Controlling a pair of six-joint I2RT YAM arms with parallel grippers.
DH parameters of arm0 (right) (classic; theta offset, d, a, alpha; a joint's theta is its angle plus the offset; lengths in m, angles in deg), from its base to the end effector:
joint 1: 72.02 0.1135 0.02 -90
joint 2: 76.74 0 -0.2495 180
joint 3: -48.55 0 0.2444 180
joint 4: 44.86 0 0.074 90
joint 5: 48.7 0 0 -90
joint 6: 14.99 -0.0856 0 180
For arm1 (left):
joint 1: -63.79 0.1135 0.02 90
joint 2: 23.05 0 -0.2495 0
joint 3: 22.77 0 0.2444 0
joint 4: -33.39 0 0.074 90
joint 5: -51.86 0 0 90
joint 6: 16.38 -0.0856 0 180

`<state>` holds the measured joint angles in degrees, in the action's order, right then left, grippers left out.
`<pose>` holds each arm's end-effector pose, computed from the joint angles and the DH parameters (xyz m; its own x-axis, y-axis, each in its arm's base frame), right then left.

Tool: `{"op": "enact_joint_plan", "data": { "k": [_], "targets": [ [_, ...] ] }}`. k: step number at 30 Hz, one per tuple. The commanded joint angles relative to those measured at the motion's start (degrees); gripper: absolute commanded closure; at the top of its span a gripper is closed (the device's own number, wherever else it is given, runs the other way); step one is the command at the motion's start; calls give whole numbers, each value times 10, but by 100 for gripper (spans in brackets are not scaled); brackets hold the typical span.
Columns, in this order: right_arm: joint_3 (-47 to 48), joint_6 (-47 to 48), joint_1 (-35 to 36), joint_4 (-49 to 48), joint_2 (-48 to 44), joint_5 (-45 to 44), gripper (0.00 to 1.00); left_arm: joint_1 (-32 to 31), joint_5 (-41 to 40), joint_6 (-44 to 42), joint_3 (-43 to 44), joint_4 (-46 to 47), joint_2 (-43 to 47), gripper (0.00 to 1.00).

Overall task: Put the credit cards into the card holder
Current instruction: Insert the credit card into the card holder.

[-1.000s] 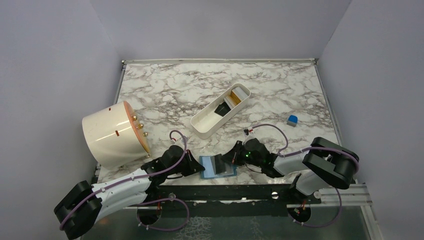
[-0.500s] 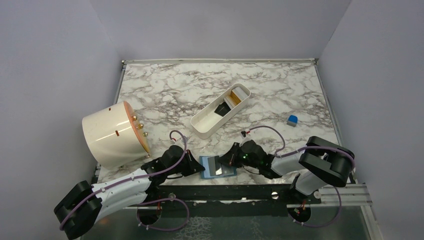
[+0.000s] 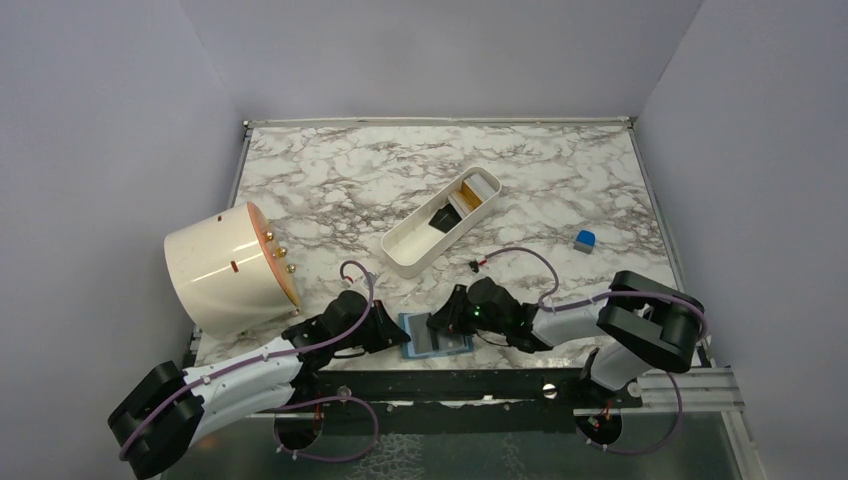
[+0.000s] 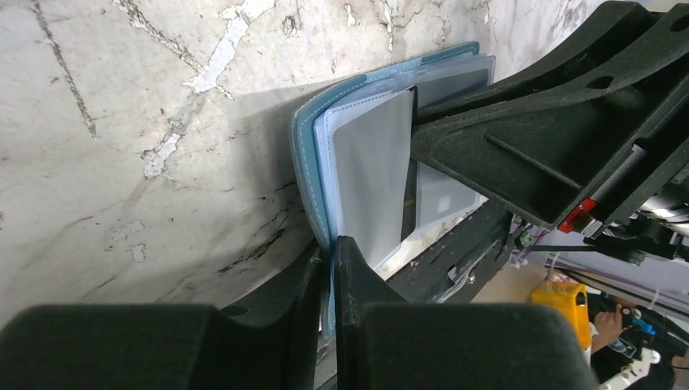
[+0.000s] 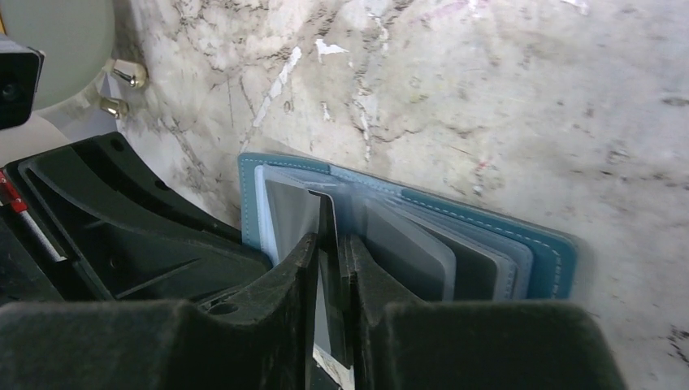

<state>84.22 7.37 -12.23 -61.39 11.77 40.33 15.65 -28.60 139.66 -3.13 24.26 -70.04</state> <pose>0.1470 0.2497 0.0736 -0.9061 0.2815 -0.3158 -0.0505 0.6691 0.7414 0.1191 -0.1542 0.0895 -0.9136 -0.3309 -0.2365 -0.0282 0.6316 -0.7748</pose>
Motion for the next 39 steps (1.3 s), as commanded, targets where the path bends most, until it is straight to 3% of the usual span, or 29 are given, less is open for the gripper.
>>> {"op": "enact_joint_plan", "data": {
  "k": [1,6,16,21,25,39],
  "targets": [
    [33,26,16,126,2,-30,78,-3,18,-3,3,29,8,84],
    [52,49,16,187,-35,-39,68,-3,13,-4,5,17,13,80],
    [82,59,28,213,-18,-22,64,-2,9,-8,8,13,18,80],
    [84,54,28,236,-48,-43,57,-2,4,-13,6,12,14,89],
    [89,63,29,255,-72,-52,50,-2,2,-15,4,12,11,90],
    [101,75,31,230,-21,-15,50,-2,4,-18,6,23,2,87]
  ]
}}
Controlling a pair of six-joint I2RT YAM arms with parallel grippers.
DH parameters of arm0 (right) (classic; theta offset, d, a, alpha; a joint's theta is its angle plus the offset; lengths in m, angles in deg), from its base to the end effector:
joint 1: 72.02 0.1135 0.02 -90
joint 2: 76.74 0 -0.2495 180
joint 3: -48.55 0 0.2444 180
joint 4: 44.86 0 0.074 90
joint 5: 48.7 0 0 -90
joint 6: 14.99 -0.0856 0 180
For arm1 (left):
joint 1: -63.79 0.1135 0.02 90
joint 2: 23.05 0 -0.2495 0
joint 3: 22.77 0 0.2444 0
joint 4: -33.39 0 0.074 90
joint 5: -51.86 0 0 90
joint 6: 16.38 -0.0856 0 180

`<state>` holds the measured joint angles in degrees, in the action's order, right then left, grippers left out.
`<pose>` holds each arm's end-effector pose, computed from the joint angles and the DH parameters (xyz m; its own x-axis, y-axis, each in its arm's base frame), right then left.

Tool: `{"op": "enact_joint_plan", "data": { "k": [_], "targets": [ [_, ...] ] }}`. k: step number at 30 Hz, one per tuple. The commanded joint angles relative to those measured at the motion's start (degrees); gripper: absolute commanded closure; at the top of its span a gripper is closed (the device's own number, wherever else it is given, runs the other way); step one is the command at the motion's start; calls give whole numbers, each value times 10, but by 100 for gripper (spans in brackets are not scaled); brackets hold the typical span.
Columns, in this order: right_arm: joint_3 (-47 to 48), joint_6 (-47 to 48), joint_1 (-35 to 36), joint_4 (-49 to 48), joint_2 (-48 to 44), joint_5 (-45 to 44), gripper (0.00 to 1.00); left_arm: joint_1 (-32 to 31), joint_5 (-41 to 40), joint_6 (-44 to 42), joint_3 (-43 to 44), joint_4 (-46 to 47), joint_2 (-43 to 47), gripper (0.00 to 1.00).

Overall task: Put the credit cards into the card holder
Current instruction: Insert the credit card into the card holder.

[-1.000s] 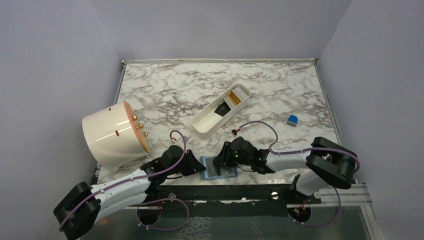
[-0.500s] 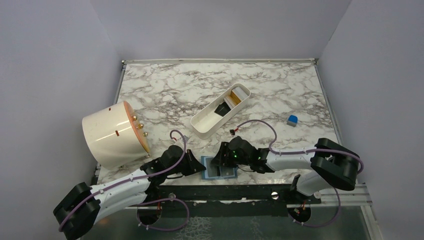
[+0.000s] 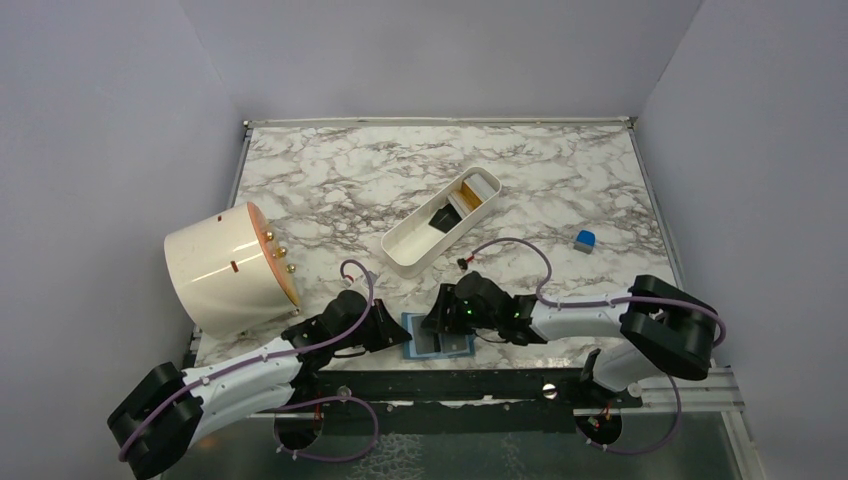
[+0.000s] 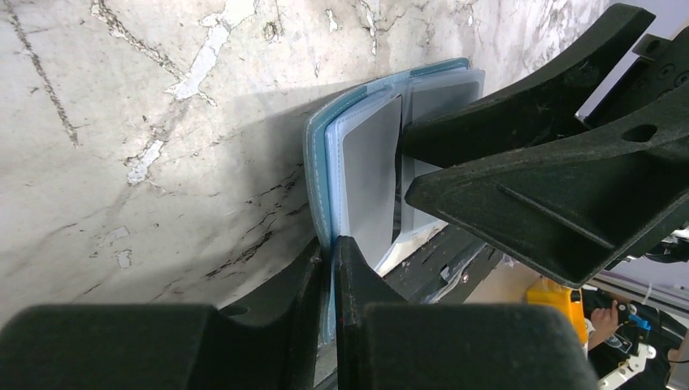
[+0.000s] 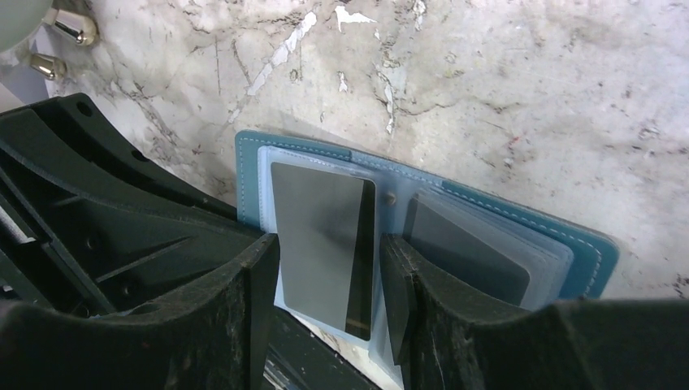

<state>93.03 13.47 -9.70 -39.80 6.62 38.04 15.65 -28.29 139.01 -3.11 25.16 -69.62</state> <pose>0.1419 0.2601 0.0973 -0.9142 0.1468 -0.3778 -0.1289 0.7785 0.6142 0.1198 -0.1557 0.0929 -0.9120 -0.3245 -0.2510 -0.0047 0.6201 -0.7845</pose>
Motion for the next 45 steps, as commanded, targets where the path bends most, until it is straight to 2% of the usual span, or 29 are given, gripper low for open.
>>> {"op": "enact_joint_plan", "data": {
  "k": [1,4,8,12,15,20,25,30,33,37,41,45],
  "targets": [
    [18,14,8,15,36,9,50,-3,0,-12,7,14,-2,87],
    [24,14,13,13,42,13,55,-3,-1,-14,7,17,-4,86],
    [19,8,17,-11,43,24,69,-2,-11,-24,9,28,-18,86],
    [18,-4,19,-16,44,33,73,-3,-10,-40,27,35,-47,86],
    [18,-13,22,-1,39,23,73,-2,-10,-46,35,40,-68,86],
    [18,-25,23,41,28,1,64,-3,-6,-48,42,51,-84,86],
    [20,-21,26,71,19,-2,64,-2,-7,-42,38,49,-75,86],
    [36,-14,36,108,11,-23,65,-2,-8,-43,42,39,-64,81],
    [51,-7,38,149,-11,-39,61,-3,-17,-53,60,-1,-57,72],
    [56,0,37,168,-36,-35,60,-2,-52,-81,104,-87,-36,61],
    [43,-5,40,144,-40,-23,64,-2,-69,-86,125,-120,-10,55],
    [48,-10,40,141,-24,-23,64,-2,-60,-81,121,-113,-3,52]
  ]
}}
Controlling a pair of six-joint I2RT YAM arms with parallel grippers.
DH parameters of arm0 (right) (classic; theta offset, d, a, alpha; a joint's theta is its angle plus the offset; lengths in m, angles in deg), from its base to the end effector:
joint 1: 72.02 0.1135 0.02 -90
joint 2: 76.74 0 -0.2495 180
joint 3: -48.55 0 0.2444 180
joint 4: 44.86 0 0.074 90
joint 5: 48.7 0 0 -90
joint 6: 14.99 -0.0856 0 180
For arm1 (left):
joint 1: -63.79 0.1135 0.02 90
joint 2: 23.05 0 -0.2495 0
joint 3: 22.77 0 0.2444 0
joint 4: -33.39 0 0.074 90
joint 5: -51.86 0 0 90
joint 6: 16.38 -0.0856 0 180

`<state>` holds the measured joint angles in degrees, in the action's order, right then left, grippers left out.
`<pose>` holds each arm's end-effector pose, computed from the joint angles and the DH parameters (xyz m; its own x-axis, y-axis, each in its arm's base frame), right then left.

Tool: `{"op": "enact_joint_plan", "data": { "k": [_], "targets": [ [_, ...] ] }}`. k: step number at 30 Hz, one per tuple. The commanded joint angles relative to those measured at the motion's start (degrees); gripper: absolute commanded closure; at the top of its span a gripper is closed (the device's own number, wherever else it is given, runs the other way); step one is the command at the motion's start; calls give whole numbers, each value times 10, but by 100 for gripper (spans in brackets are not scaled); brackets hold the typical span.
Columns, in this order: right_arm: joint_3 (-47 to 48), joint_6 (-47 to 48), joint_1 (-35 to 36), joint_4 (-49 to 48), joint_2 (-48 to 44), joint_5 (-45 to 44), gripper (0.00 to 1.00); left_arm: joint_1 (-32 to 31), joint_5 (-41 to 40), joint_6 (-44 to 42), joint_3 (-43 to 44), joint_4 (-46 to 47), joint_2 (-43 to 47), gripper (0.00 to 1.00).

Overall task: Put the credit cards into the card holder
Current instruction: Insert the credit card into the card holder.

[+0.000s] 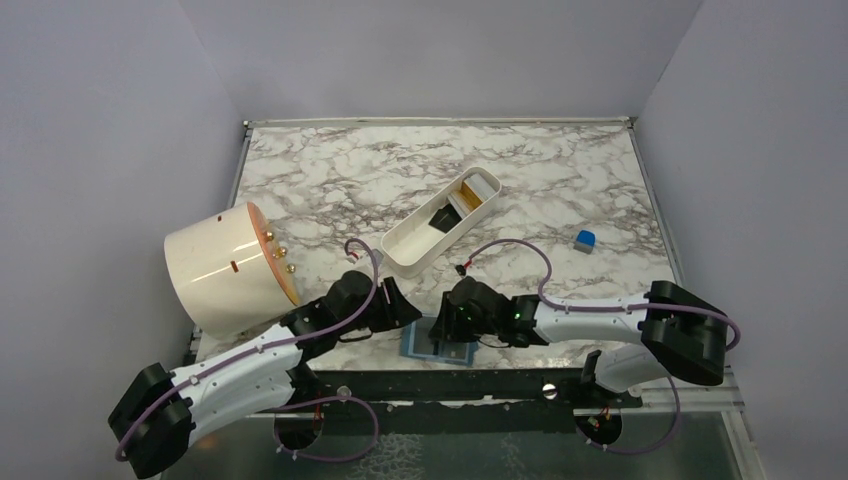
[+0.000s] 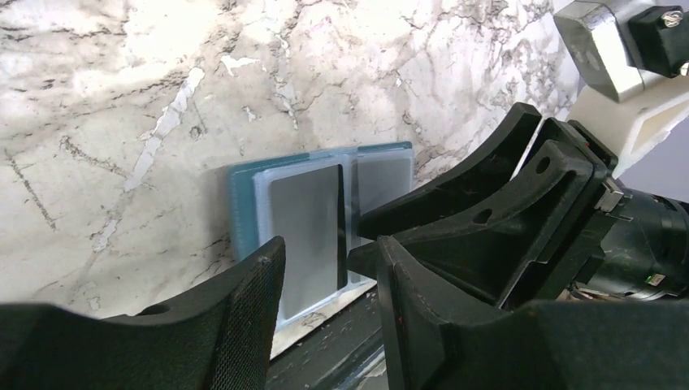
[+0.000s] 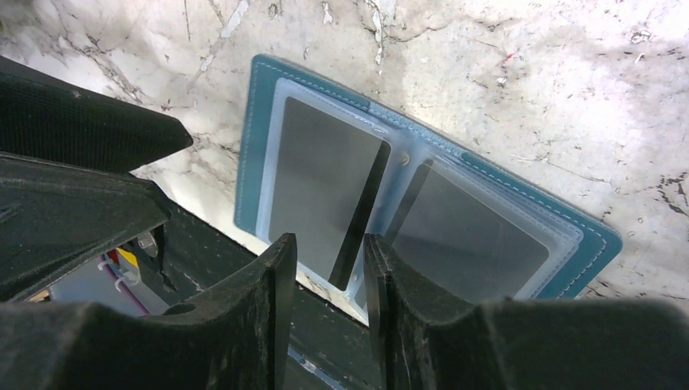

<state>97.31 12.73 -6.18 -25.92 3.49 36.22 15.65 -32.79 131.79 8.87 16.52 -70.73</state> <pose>0.1246 0.2593 0.1091 -0.9308 0.0794 -0.3568 -0.1328 0.8360 0.5324 0.1413 -0.1696 0.1439 -0.8656 -0.3015 -0.3997 0.1106 0.6635 -0.7400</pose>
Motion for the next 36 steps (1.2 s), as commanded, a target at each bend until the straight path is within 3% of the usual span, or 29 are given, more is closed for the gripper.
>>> {"op": "enact_joint_plan", "data": {
  "k": [1,8,16,21,30,36],
  "targets": [
    [7,-4,5,3,11,-6,64,-2,-11,-7,-2,-24,7,52],
    [7,-11,6,-10,36,-4,65,-2,33,14,-47,56,-7,50],
    [0,-7,8,-31,49,-2,81,-2,65,39,-71,118,-35,50],
    [-19,-15,9,-44,48,-13,94,-2,51,32,-56,70,-15,49],
    [-36,-19,9,-56,57,-10,99,-2,-6,-15,1,-38,28,47],
    [-46,-24,8,-71,61,-7,99,-2,23,-16,12,-31,32,46]
  ]
}}
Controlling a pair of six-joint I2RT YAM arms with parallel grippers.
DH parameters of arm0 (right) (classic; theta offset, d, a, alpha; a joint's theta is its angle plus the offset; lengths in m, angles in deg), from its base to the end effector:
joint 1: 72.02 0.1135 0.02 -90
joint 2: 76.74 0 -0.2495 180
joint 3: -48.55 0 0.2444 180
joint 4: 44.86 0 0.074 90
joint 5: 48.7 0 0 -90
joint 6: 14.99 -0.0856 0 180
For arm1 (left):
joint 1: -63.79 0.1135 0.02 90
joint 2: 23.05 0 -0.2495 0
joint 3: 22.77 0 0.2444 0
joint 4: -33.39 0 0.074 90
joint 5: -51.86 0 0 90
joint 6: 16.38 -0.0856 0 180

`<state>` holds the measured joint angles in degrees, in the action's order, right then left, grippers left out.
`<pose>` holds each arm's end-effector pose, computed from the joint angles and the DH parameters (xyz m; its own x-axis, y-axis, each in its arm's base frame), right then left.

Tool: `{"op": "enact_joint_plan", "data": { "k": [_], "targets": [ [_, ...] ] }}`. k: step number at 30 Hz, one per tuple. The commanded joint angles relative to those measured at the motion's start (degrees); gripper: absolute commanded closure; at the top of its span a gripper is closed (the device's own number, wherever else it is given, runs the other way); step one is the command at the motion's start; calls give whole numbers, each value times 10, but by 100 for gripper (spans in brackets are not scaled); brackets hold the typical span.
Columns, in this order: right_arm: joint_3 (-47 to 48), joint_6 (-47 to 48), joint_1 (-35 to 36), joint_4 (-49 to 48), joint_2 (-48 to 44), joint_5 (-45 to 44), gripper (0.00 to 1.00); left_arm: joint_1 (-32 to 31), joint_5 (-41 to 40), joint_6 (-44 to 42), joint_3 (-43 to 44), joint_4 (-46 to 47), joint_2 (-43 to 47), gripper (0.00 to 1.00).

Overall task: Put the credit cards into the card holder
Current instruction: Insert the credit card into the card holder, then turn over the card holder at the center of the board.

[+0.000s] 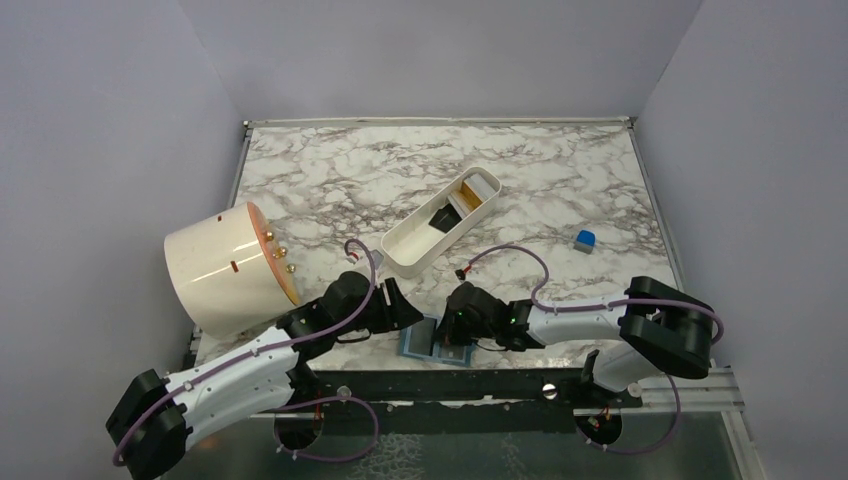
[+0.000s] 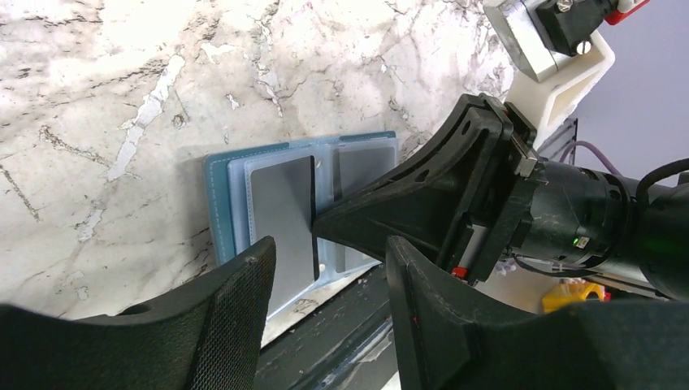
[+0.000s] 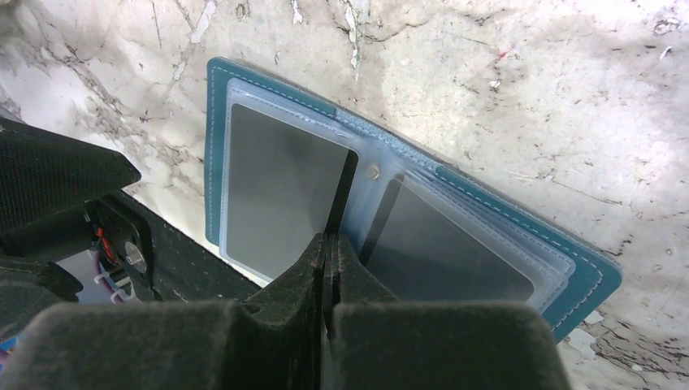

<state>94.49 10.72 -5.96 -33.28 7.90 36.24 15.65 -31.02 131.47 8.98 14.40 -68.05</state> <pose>0.1243 0.2613 0.0866 -0.9351 0.1056 -0.3383 -0.1038 0.8311 0.5463 0.1362 -0.1679 0.1491 -0.8744 -0.2831 -0.3941 0.1291 0.6472 -0.7513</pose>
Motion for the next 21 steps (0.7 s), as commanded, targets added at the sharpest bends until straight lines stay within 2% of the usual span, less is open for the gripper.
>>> {"op": "enact_joint_plan", "data": {
  "k": [1,12,21],
  "targets": [
    [-18,-4,6,1,17,-6,99,-2,8,-12,11,-8,5,45],
    [-25,-4,6,-9,20,-4,99,-2,40,3,-38,88,-34,45],
    [-26,-5,6,-19,28,2,99,-2,39,6,-47,106,-53,45]
  ]
}}
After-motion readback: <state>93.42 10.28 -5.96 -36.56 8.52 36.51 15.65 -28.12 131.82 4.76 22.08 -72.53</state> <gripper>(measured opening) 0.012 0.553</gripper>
